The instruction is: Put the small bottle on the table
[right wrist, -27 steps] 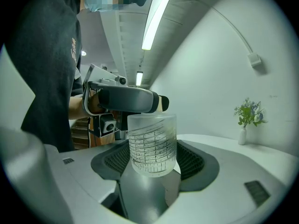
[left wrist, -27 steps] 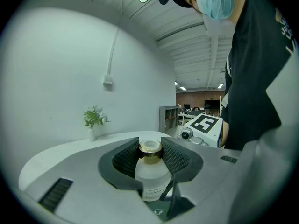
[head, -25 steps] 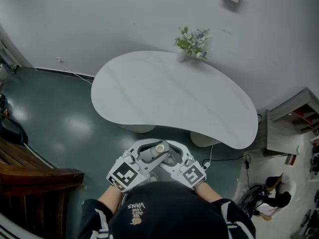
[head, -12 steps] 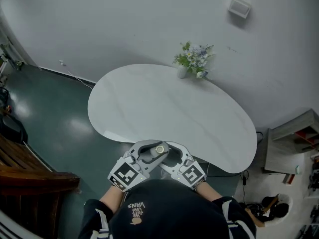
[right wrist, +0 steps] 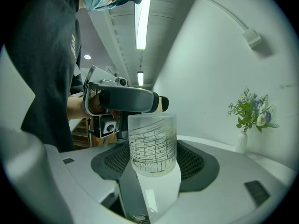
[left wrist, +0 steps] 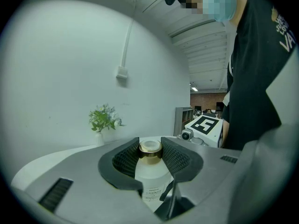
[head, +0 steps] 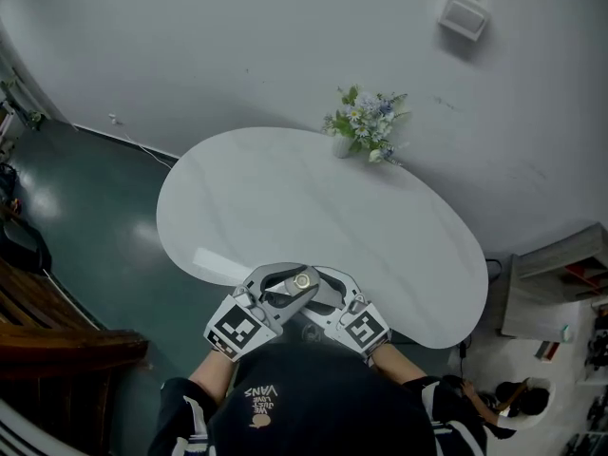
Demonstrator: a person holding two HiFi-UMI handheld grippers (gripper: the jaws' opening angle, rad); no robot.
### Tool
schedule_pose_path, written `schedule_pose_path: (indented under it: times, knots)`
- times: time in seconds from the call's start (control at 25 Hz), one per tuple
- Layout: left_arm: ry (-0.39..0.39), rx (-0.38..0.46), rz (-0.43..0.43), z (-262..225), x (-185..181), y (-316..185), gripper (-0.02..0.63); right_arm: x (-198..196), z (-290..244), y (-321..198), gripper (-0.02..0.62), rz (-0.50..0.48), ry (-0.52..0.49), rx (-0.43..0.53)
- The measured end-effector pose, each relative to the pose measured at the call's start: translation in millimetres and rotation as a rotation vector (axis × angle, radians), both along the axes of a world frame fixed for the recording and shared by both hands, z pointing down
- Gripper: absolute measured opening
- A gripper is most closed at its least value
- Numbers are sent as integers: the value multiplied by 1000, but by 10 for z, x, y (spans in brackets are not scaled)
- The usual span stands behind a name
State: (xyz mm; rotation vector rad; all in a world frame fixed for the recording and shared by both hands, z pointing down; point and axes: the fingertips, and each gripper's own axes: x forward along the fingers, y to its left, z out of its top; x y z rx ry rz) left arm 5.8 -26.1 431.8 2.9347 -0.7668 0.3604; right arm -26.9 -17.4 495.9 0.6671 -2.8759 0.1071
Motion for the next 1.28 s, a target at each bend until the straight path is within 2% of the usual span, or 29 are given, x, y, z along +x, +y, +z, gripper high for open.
schedule_pose_path:
  times: [0.24,0.44,0.64,0.84,1.08,1.28]
  knots:
    - [9,-14,44,42,-102,-372,161,-88,23,-386,275,76,-22,32]
    - [-4,-3,60,100,-266,-767,161,-97,85,-732,275,200,-55,-39]
    - [-51,38,42,211,-486,-1272,161,-63,261,-930,275,290,-40,-78]
    - [-44,31,6,338,-664,-1722,161,18,336,-1063,275,393,-48,-111]
    - [-55,13,-12,592,-755,-2165,161,141,381,-1151,275,511,-52,-121]
    - [-61,10,-30,815,-762,-2520,161,233,426,-1188,273,568,-39,-86]
